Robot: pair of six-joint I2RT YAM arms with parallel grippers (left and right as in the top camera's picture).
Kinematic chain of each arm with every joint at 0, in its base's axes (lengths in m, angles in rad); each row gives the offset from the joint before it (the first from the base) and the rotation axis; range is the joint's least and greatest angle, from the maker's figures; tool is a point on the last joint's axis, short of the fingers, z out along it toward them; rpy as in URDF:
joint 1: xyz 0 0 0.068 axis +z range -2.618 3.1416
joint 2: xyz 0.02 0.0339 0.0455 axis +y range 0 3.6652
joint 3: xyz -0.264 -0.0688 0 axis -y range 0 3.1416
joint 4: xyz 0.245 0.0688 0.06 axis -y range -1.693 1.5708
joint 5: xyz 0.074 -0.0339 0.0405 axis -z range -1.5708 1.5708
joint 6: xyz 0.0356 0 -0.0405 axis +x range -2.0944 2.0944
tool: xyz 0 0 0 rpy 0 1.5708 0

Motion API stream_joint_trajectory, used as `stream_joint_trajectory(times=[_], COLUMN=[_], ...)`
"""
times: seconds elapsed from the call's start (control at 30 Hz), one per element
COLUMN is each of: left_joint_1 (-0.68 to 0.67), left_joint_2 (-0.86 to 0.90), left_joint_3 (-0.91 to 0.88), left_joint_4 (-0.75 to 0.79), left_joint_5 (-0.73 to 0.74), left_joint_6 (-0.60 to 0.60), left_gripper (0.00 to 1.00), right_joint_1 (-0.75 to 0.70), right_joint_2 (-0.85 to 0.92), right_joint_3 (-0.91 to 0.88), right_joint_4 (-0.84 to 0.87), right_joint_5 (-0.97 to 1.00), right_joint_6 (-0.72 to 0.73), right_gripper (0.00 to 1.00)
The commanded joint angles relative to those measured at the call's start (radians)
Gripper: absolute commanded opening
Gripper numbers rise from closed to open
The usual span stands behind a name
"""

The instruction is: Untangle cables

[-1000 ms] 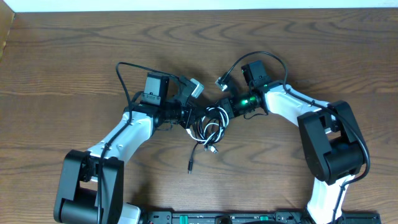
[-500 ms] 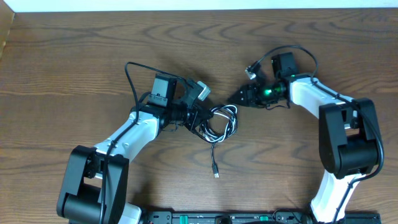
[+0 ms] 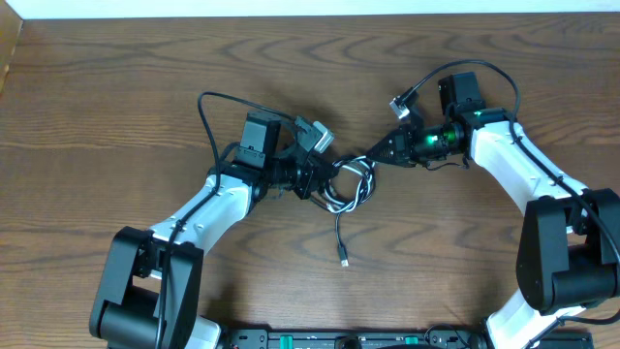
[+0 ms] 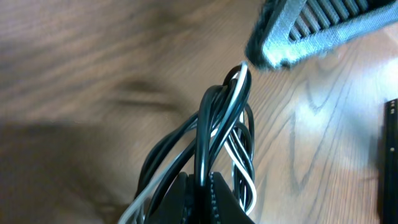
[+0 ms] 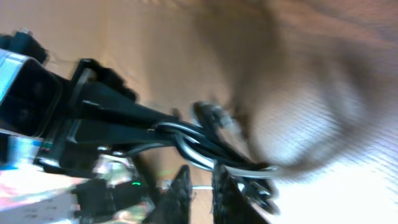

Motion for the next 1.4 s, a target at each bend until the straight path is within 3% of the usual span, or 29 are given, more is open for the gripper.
stream_joint_trajectory(times=[0.0,0.23,0.53,0.87,1.07,1.37], left_joint_1=[-0.002,-0.002,0.000,0.032,0.037,0.063], left_joint_2=[-0.037,-0.040,-0.040,-0.040,-0.040,-0.041], left_joint_3=[0.008,0.008,0.007,0.008,0.008,0.008], left_joint_4=[0.045,0.087,-0.002,-0.005,0.071,0.089], left_joint_5=[0.057,0.050,-0.187,-0.163,0.000,0.006], left_joint_6=[-0.029,-0.165,-0.362,-0.410,-0.415,-0.665], left_gripper=[0.07,0.07,0.08,0.07,0.07,0.07], right_joint_1=[0.016,0.095,0.222,0.321,0.328,0.327], right_joint_2=[-0.004,-0.004,-0.004,-0.004,-0.004,-0.004], right_joint_3=[0.010,0.010,0.010,0.009,0.005,0.005], right_joint_4=[-0.008,0.002,0.133,0.220,0.245,0.327], right_joint_5=[-0.075,0.084,0.385,0.628,0.654,0.650], right_joint_6=[0.170,0.309,0.528,0.713,0.858,0.814], right_gripper=[0.03,0.08,0.18,0.23,0.27,0.27])
